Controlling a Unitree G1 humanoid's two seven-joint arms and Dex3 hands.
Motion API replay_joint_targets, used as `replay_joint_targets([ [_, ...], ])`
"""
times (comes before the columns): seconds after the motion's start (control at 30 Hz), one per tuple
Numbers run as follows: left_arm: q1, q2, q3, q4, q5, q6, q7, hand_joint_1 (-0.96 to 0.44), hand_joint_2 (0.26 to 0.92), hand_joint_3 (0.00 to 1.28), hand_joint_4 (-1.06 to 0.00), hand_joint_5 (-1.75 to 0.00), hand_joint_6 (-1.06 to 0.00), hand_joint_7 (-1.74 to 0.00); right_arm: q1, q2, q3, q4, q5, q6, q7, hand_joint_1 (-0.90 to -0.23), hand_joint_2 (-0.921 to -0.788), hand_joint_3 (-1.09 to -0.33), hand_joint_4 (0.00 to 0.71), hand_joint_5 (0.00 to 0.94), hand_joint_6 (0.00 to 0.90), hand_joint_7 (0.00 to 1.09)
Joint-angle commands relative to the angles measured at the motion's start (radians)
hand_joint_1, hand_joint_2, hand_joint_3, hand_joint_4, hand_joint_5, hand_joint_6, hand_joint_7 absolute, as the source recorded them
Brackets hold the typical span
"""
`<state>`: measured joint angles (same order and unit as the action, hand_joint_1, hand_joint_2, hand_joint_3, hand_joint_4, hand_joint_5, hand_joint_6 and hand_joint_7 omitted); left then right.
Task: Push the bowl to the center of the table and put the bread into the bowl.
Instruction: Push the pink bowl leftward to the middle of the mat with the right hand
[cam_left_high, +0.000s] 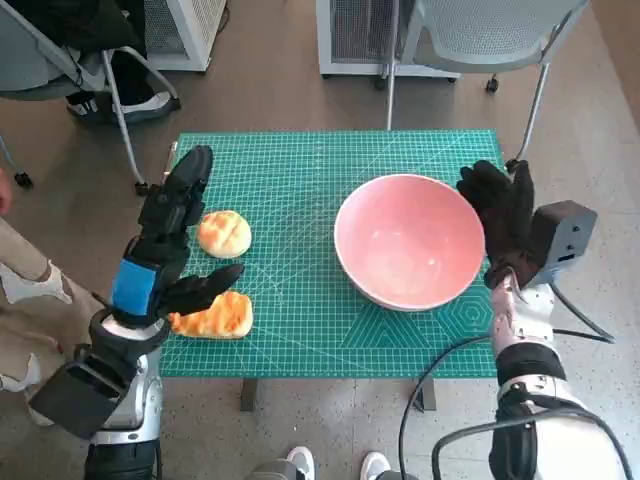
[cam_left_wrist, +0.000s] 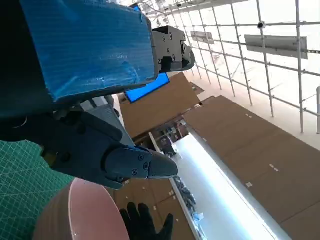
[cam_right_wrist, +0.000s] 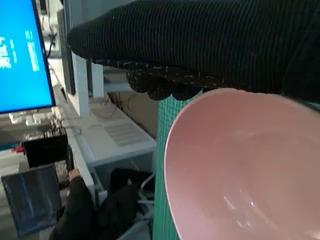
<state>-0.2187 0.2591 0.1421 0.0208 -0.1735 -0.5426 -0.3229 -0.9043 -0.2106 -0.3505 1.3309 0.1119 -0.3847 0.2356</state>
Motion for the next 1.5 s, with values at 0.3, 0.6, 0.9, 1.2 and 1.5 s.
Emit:
replay_joint_targets([
  [0.3, 0.015, 0.002, 0.009, -0.024, 0.000, 0.006, 0.016, -0.58, 0.921, 0.25, -0.03, 0.00, 0.00, -0.33, -0.005, 0.030, -0.001, 0.013, -0.006, 0.018, 0.017, -0.559, -0.921, -0.806, 0.203, 0.007, 0.276, 0.09],
  [0.6, 0.021, 0.001, 0.013, -0.040, 0.001, 0.017, 0.024, -0.58, 0.921, 0.25, -0.02, 0.00, 0.00, -0.33, -0.025, 0.053, 0.006, 0.015, -0.012, 0.020, 0.009, -0.556, -0.921, -0.803, 0.204, 0.005, 0.274, 0.08],
  [0.9, 0.031, -0.001, 0.014, -0.061, 0.005, 0.030, 0.034, -0.58, 0.921, 0.25, -0.02, 0.00, 0.00, -0.33, -0.047, 0.075, 0.019, 0.015, -0.021, 0.024, -0.004, -0.558, -0.921, -0.802, 0.209, 0.005, 0.275, 0.07],
  [1.2, 0.052, -0.001, 0.020, -0.094, 0.005, 0.044, 0.044, -0.58, 0.921, 0.25, -0.02, 0.00, 0.00, -0.33, -0.069, 0.103, 0.028, 0.016, -0.027, 0.027, -0.010, -0.548, -0.921, -0.802, 0.213, 0.005, 0.278, 0.07],
  [1.5, 0.070, -0.003, 0.025, -0.113, 0.011, 0.048, 0.058, -0.57, 0.921, 0.26, -0.02, 0.00, 0.00, -0.32, -0.082, 0.126, 0.031, 0.015, -0.033, 0.028, -0.008, -0.528, -0.921, -0.811, 0.227, 0.010, 0.290, 0.07],
])
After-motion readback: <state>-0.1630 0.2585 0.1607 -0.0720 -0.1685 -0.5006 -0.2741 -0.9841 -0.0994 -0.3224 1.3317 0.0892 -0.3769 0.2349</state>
